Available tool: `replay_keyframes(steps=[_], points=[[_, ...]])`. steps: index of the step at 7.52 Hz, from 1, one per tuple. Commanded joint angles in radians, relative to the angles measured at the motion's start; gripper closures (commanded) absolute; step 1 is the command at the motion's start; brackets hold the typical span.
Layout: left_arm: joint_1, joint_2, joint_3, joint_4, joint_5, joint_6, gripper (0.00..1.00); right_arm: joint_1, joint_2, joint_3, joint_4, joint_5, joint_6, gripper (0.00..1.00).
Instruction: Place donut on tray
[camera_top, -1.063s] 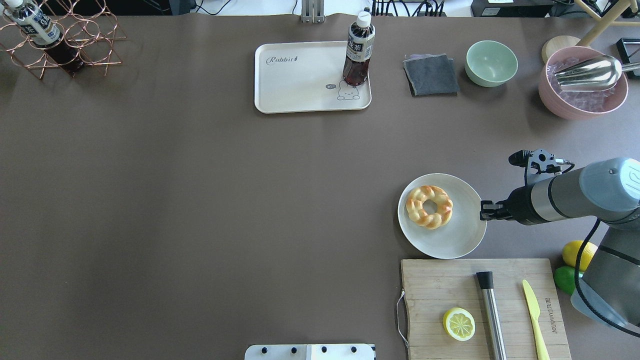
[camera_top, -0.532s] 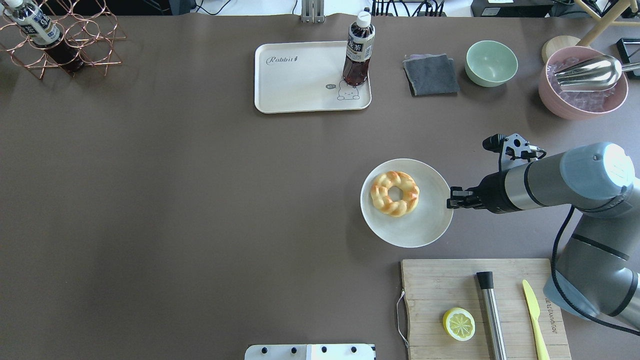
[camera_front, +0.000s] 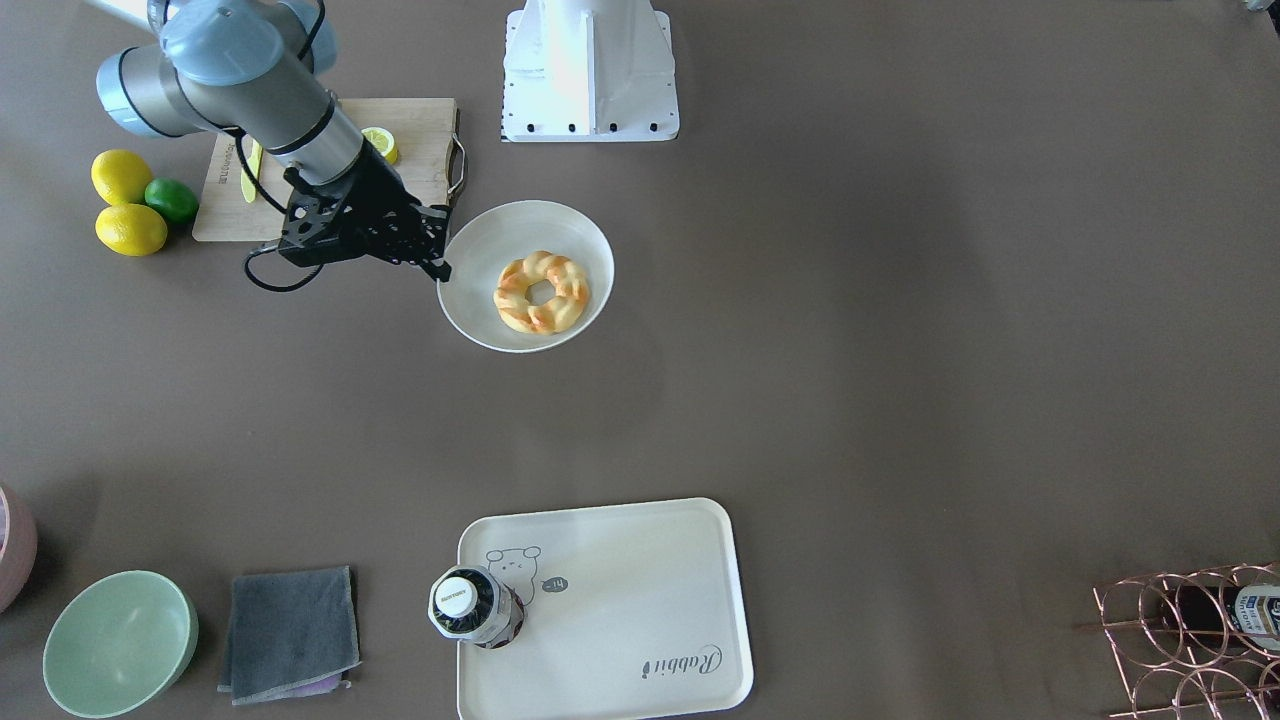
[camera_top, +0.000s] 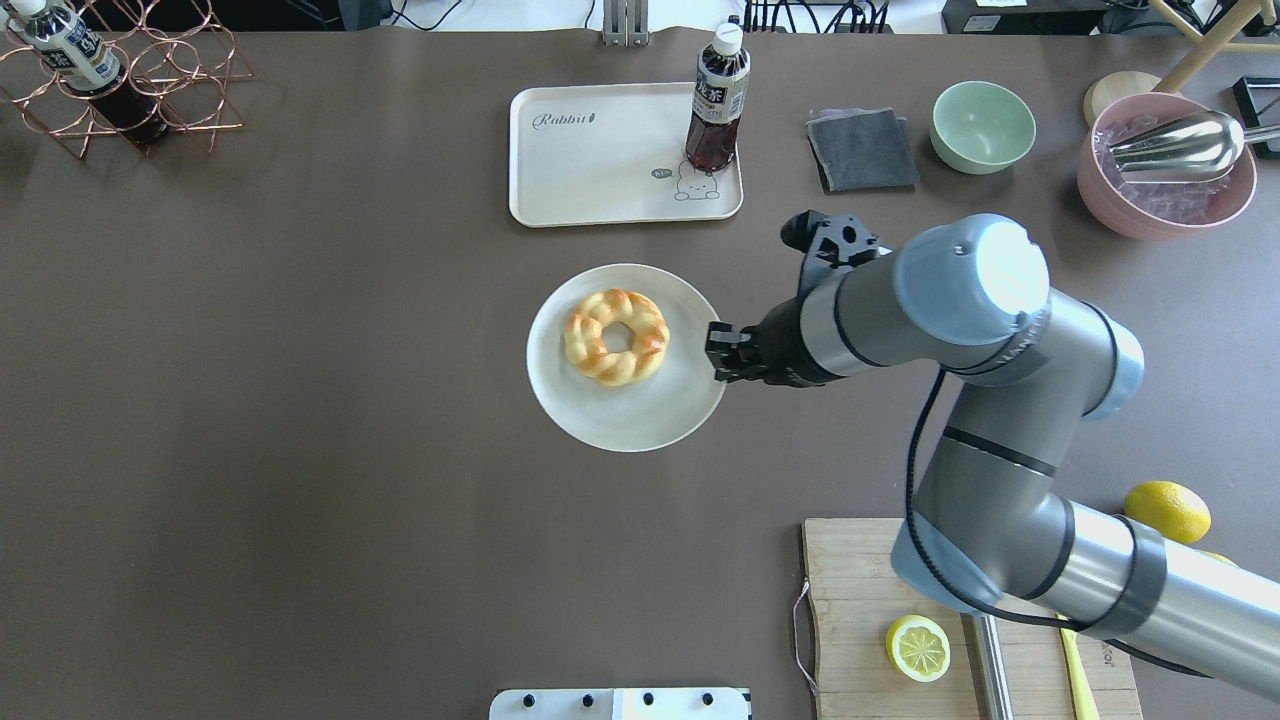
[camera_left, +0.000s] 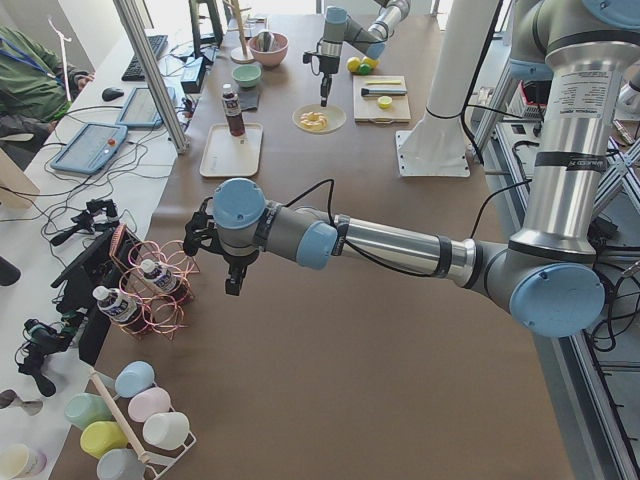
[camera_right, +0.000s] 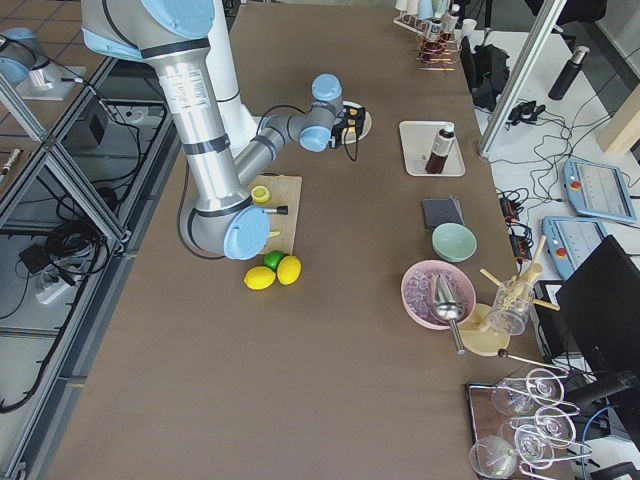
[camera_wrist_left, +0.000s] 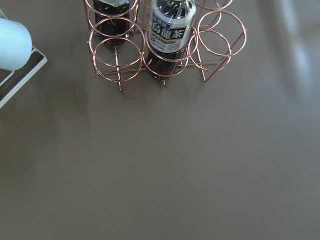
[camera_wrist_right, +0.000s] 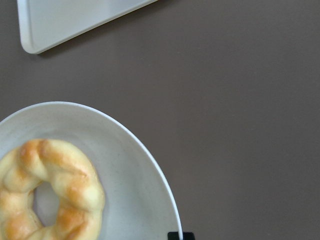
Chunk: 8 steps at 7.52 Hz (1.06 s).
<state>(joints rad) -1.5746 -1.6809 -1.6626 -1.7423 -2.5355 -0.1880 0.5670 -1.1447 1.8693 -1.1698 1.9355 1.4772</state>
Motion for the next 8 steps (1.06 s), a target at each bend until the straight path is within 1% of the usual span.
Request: replay_keyframes(steps=[1,2,3,4,5,6,7,8], points=[[0.065,-0.046,-0.025,-0.002,-0.044,-0.14,0.02,-0.109,0.349,-0.099,-0.235,-0.13,0.157,1.0],[0.095,-0.046,-0.061,-0.002,-0.045,-0.192,0.02,-0.142,0.469,-0.178,-0.272,-0.179,0.208,1.0],[0.128,-0.043,-0.103,-0.002,-0.045,-0.247,0.02,-0.16,0.582,-0.29,-0.29,-0.209,0.251,1.0],[0.166,-0.039,-0.124,-0.037,-0.042,-0.316,0.02,-0.174,0.659,-0.382,-0.292,-0.237,0.268,1.0],[0.21,-0.034,-0.121,-0.127,-0.031,-0.411,0.02,-0.193,0.753,-0.485,-0.292,-0.272,0.294,1.0],[0.237,-0.034,-0.12,-0.178,-0.028,-0.472,0.02,-0.199,0.836,-0.584,-0.292,-0.292,0.311,1.0],[0.255,-0.034,-0.121,-0.195,-0.028,-0.49,0.02,-0.199,0.867,-0.631,-0.291,-0.297,0.318,1.0],[0.278,-0.033,-0.121,-0.197,-0.026,-0.49,0.03,-0.196,0.87,-0.634,-0.291,-0.308,0.316,1.0]])
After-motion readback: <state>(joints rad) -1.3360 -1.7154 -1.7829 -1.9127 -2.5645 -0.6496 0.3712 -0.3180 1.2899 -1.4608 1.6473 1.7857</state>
